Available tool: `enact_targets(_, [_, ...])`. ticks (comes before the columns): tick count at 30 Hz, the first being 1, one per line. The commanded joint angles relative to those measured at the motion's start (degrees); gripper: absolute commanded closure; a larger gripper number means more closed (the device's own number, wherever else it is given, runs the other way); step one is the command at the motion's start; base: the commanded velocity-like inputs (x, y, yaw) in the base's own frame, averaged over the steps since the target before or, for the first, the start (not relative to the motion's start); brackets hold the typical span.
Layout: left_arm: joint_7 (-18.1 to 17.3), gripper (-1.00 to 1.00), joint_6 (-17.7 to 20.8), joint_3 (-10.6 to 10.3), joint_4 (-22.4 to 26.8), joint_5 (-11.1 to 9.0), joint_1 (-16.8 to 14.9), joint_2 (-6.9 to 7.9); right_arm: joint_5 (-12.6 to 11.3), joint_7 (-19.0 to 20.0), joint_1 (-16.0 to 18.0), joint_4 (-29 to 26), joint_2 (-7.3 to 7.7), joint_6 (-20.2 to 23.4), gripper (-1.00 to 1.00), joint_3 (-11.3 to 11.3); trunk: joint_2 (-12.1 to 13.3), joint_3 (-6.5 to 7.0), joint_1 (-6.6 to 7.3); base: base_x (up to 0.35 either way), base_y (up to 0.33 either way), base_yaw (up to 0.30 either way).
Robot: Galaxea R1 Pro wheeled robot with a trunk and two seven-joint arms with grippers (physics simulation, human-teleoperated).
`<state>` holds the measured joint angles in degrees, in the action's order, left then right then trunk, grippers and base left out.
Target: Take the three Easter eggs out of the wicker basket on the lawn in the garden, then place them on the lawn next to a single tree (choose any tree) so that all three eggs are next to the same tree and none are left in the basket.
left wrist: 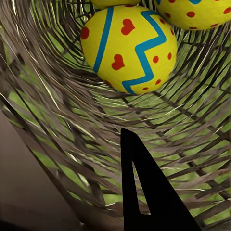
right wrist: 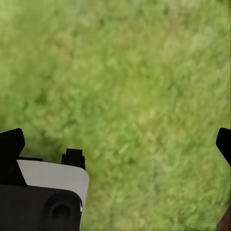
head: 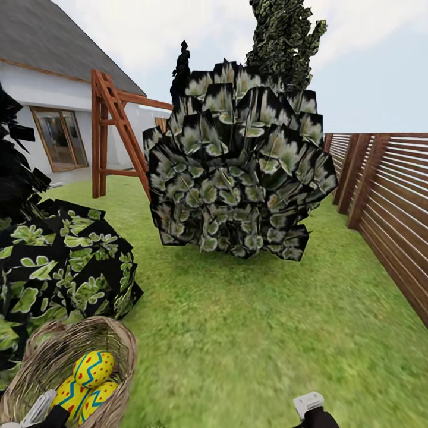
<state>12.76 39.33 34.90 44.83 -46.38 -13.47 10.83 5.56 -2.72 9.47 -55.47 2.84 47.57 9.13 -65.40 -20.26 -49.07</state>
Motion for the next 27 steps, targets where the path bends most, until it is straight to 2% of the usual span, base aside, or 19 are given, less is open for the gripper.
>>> enact_targets(1, [0.47, 1.00, 0.13, 0.11, 0.09, -1.00, -0.07, -0.02, 0.33, 0.00, 0.03, -0.06, 0.06, 0.34, -1.00, 0.19, 0.37, 0.12, 0.22, 0.000, 0.000, 0.259])
enact_targets(27, [0.51, 1.00, 0.04, 0.09, 0.09, -1.00, -0.07, -0.03, 0.33, -0.11, 0.03, -0.04, -0.03, 0.33, -1.00, 0.36, 10.79, 4.79, 5.93, 0.000, 0.000, 0.259])
